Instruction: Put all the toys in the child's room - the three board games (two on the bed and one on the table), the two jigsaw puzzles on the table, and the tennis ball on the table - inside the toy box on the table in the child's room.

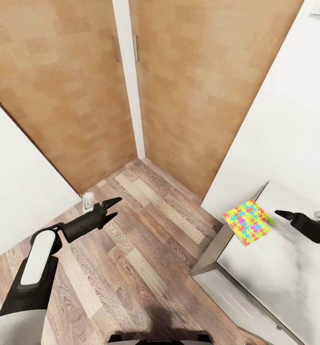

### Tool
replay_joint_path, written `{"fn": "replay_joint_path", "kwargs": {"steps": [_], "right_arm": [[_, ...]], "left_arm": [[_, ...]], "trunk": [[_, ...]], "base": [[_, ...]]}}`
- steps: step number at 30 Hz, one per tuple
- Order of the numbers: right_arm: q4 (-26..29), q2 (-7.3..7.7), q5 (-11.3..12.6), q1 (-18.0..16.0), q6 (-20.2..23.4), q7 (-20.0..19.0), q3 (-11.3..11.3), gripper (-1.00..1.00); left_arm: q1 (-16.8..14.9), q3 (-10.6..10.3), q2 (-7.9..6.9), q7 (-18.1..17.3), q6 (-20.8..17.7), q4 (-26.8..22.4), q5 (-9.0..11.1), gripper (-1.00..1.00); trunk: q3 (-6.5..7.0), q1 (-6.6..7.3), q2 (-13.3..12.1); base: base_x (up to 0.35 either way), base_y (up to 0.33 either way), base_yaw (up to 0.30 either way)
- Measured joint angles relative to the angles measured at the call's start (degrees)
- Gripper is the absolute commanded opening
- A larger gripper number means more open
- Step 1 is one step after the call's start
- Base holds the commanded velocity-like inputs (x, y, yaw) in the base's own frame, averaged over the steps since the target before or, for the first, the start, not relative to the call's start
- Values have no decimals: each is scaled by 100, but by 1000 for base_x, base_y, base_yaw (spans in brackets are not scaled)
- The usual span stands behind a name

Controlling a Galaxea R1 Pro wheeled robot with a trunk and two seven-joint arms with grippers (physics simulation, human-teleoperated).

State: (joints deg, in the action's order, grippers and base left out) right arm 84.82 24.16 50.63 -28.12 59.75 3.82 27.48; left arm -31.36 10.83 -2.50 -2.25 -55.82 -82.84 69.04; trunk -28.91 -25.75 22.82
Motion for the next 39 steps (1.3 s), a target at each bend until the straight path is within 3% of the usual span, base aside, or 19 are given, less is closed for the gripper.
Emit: {"fn": "replay_joint_path", "kwargs": {"steps": [3, 5, 8, 10, 13, 15, 18, 20, 21, 24, 30, 39], "right_arm": [[145, 11, 4, 71, 0, -3, 93, 100], [362, 23, 3, 220, -1, -16, 262, 100], [444, 29, 12, 295, -1, -31, 345, 100], [557, 44, 17, 400, -2, -102, 491, 100], [599, 52, 31, 442, -3, -170, 571, 100], [657, 65, 45, 499, -4, -357, 749, 100], [679, 70, 61, 521, -5, -476, 845, 100], [709, 77, 81, 551, -5, -709, 995, 100], [709, 77, 81, 552, -6, -713, 997, 100], [736, 83, 86, 581, -5, -1004, 1123, 100], [752, 90, 64, 594, -4, -1226, 1183, 100], [760, 95, 54, 583, -4, -1333, 1182, 100]], "left_arm": [[-68, -67, 42, 7, 17, 173, -5, 100], [-217, -216, 108, 14, 93, 584, -20, 100], [-302, -305, 140, 16, 173, 844, -17, 100], [-472, -488, 214, 20, 403, 1385, -27, 100], [-568, -592, 253, 19, 550, 1673, -21, 100], [-753, -825, 320, 18, 850, 2185, -23, 100], [-844, -951, 357, 14, 994, 2418, -26, 100], [-983, -1225, 421, 4, 1294, 2800, -31, 100], [-986, -1230, 421, 4, 1299, 2806, -29, 100], [-1112, -1630, 485, -11, 1715, 3222, -28, 100], [-1191, -1950, 568, -41, 2034, 3506, 9, 100], [-1219, -2101, 641, -63, 2197, 3628, 25, 100]], "trunk": [[0, 0, 0], [0, 0, 0], [0, 0, 0], [0, 0, -1], [0, 0, 0], [0, 0, 0], [0, 0, 0], [0, 0, 0], [0, 0, 0], [0, 0, 0], [0, 0, 0], [0, 0, 0]], "base": [[0, 0, 0], [0, 0, 0], [0, 0, 0], [0, 0, 0], [0, 0, 0], [0, 0, 0], [0, 0, 0], [0, 0, 0], [0, 0, 0], [0, 0, 0], [0, 0, 0], [0, 0, 0]]}}
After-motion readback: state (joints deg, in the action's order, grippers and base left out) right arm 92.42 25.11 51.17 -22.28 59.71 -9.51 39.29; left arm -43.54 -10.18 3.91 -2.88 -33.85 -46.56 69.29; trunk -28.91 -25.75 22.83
